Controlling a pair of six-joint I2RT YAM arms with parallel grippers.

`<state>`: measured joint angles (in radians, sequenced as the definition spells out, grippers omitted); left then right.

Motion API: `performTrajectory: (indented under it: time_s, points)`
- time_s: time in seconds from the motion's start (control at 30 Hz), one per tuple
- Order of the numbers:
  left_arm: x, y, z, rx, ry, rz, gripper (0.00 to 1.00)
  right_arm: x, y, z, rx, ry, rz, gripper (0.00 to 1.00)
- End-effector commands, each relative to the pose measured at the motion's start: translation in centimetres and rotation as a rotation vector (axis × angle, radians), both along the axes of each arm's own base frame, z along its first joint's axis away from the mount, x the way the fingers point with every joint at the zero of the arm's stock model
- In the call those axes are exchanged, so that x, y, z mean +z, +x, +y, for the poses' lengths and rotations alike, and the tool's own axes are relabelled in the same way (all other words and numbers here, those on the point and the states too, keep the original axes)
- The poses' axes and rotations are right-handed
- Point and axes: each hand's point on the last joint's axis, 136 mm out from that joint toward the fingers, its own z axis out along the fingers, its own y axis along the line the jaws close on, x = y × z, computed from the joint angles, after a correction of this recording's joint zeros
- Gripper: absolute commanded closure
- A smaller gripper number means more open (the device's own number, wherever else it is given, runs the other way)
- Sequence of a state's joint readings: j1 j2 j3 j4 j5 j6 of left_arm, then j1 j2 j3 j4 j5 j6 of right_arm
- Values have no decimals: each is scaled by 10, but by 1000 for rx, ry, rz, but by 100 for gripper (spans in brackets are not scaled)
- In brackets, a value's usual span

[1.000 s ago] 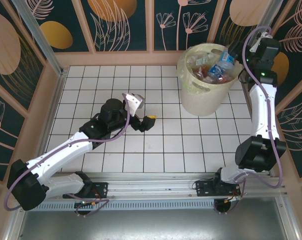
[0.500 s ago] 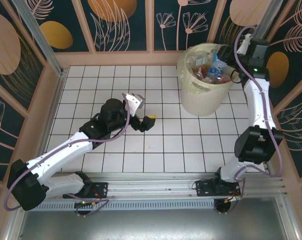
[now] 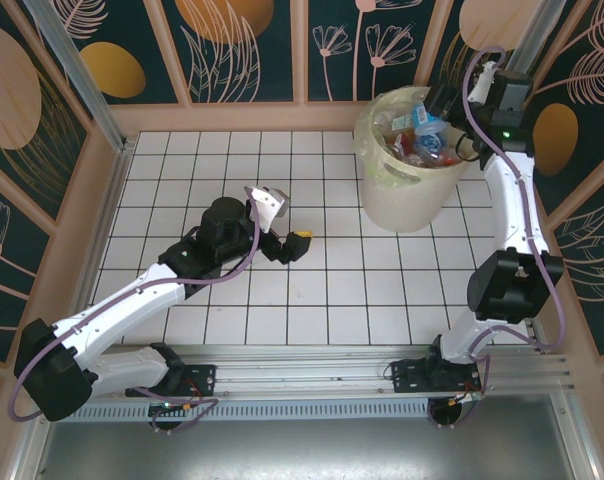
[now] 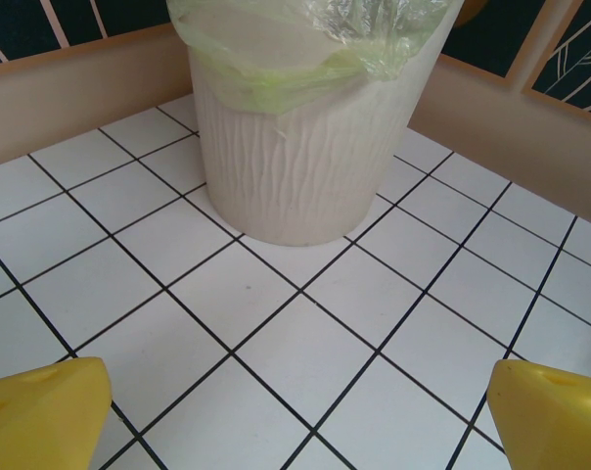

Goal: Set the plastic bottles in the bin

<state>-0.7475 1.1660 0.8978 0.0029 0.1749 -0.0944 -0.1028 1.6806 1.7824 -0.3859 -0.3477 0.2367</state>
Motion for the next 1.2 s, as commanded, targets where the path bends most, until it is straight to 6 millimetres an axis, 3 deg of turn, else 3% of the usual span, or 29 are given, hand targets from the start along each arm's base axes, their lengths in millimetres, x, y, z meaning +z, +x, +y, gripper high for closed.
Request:
performTrajectory:
  time_s: [0.0,0.13,0.3,0.5,0.83,1.07,1.17]
  points:
    - [18,1,-4,-10,-39,-29,1,25,-5,6,19,-16,-56,17]
    - [17,0,-3,-7,-41,-29,1,8,-4,19,61,-18,-24,31]
    - [18,-1,-2,-7,-41,-26,1,-20,-1,37,115,-33,33,37]
    - [19,-2,1,1,-44,-32,1,-37,-12,55,200,-25,73,42]
    - [18,-3,1,-4,-48,-26,1,-19,-32,58,251,-58,20,42]
    - [18,-4,3,3,-50,-31,1,-24,-56,46,221,-108,50,41]
    - [18,-4,2,-1,-47,-28,1,-16,-64,38,190,-131,34,40]
